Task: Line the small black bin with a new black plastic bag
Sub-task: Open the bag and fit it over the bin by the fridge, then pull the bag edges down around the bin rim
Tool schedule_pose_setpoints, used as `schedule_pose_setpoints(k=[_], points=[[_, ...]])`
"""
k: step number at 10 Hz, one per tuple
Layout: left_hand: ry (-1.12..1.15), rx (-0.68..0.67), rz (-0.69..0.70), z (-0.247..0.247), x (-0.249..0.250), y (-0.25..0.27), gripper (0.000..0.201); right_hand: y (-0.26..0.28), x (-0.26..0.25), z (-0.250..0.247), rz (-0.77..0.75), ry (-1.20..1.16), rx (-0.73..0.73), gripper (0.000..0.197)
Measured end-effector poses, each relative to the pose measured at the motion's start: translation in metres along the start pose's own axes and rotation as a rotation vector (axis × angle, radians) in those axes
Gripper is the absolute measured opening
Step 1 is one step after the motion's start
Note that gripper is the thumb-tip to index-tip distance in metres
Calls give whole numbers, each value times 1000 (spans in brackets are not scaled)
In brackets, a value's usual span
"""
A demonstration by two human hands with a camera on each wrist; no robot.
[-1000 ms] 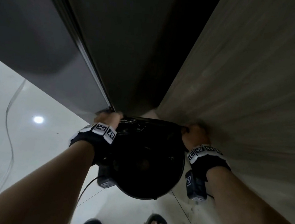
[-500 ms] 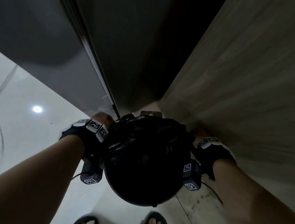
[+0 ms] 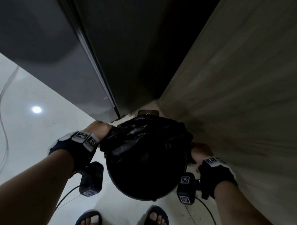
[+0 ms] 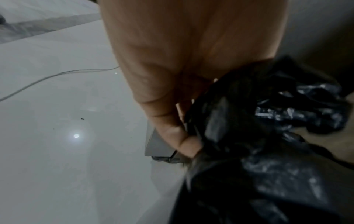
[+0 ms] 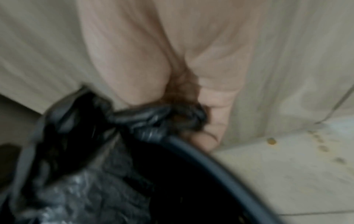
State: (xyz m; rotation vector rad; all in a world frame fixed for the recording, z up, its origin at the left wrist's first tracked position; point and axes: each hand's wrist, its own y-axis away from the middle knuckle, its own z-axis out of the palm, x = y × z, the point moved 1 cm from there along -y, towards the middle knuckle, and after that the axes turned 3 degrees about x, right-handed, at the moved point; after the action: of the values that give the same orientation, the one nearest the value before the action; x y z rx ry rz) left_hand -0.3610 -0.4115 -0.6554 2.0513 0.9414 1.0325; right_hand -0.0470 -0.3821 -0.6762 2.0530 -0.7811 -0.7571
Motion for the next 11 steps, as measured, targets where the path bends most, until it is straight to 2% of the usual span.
schedule_pose_setpoints(k=[1,2,3,4,5,6,7,8,9,10,11], points=[[135,130,82,-15,13,-5,29,8,-25,-11,24,-96,54,39],[277,185,99,-24,13,-6,32,-1,-20,-14,-70,-86,206,38],[113,312,121,-24,13,1,30,1,-23,-17,-324,-162,492,37],[-26,449,355,-19,34,14,28,7,-42,-19,-488,-187,480,48],[-280,364,681,-9,54,23,45,13,-66,-21,-689,78,279,69],[-656,178,720,-6,55,24,47,16,-64,-27,-648,435,192,47],[-579,254,550,-14,30,22,36,23,-42,-35,-650,385,264,22],[-340,383,188,-24,-7,17,30,30,-9,-31,-760,449,323,11],[-296,496,156,-23,-23,26,42,38,9,-23,-777,440,311,12],[-553,566,603,-8,-9,39,47,36,7,-21,-664,351,296,35],[-809,388,872,7,-2,43,49,33,0,-21,-624,362,245,48]])
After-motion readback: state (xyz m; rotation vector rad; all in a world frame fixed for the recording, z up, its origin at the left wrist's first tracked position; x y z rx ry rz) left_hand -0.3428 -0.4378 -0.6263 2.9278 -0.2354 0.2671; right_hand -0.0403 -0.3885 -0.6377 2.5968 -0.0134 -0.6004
